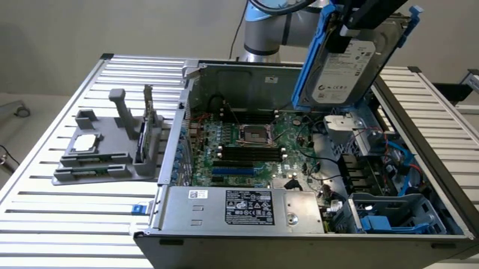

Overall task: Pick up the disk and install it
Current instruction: 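Pick up the disk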

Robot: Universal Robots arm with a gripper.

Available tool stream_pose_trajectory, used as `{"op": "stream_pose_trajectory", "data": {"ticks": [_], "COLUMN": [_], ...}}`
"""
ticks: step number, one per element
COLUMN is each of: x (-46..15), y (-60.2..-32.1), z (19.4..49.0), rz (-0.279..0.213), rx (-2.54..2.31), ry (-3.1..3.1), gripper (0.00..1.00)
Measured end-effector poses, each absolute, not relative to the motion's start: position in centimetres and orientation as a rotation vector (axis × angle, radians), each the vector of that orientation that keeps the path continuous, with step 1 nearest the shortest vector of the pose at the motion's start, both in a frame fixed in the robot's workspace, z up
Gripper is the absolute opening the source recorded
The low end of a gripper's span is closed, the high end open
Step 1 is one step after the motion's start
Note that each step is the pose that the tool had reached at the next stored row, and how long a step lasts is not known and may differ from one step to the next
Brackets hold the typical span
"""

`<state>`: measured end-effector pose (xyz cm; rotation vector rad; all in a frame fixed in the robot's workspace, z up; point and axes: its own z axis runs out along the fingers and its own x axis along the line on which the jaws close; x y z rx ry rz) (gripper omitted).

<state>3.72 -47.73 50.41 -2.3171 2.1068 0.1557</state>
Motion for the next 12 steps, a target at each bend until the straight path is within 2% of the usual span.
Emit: {"op": "stream_pose_trajectory", "data": {"ticks": [12], "x": [5.8], "y": [-50.2], "z": [50.3], "rz": [0.118], "rx": [-2.298], "ry": [2.086], "gripper": [0.33]}}
